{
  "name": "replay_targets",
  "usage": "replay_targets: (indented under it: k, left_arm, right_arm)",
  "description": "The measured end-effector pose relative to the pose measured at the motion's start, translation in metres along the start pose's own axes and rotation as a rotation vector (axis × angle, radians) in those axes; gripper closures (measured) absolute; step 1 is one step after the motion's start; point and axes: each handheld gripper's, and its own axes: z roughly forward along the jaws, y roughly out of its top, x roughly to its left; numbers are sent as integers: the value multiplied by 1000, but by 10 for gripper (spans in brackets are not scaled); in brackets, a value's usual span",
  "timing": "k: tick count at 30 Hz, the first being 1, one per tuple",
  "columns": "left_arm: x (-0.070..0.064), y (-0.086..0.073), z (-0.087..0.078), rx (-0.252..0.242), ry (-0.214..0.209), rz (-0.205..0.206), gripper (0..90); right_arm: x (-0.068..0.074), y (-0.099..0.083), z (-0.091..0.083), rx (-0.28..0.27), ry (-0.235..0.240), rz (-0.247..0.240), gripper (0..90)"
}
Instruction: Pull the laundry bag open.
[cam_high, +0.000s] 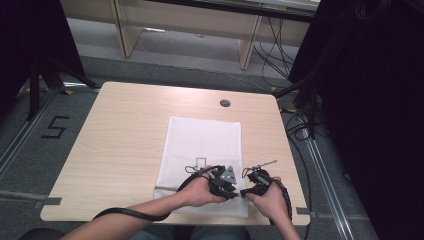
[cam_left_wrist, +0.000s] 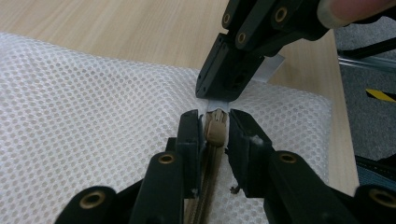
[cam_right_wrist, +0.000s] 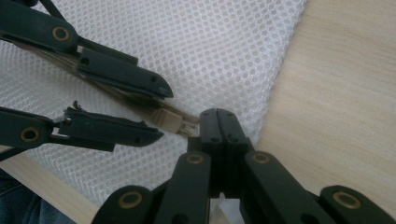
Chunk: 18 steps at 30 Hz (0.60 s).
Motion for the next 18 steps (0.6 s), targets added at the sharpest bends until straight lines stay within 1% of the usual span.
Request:
replay_targets:
  k: [1,3,4,6,7,8,9,10,11,12,14,15,18]
  left_arm:
    - [0,0,1,1,2,-1,741]
    - [1,0,2,-1,2,7,745]
    - [0,0,2,0,0,0,745]
    - [0,1,3,4,2,8,744]
    - [-1,0,4,2,2,8,744]
    - [-1,0,4,3,2,8,743]
    - [0,1,5,1,1,18,742]
    - [-1,0,5,4,2,9,742]
    - [-1,0,6,5,3,15,742]
    - [-1,0,7,7,2,11,743]
    - [-1,1,7,9,5,16,745]
    - [-1,1,7,11,4,6,748]
    - [-1,1,8,16,3,5,769]
  right_arm:
    - [-1,0,0,-2,-1,-8,900]
    - [-1,0,0,-2,-3,-7,900]
    - [-1,0,0,-1,-4,-7,900]
    - [-2,0,1,-8,4,-29,900]
    - [-1,0,0,-2,-1,-5,900]
    - [-1,0,0,-1,-4,-6,900]
    - [-1,0,0,-3,1,-8,900]
    - [-1,0,0,-3,3,-4,900]
    - [-1,0,0,-5,2,-12,900]
    - [-1,0,0,0,3,-2,900]
    - [-1,0,0,-1,0,5,900]
    - [-1,0,0,-8,9,1,900]
    - [-2,0,0,-7,8,2,900]
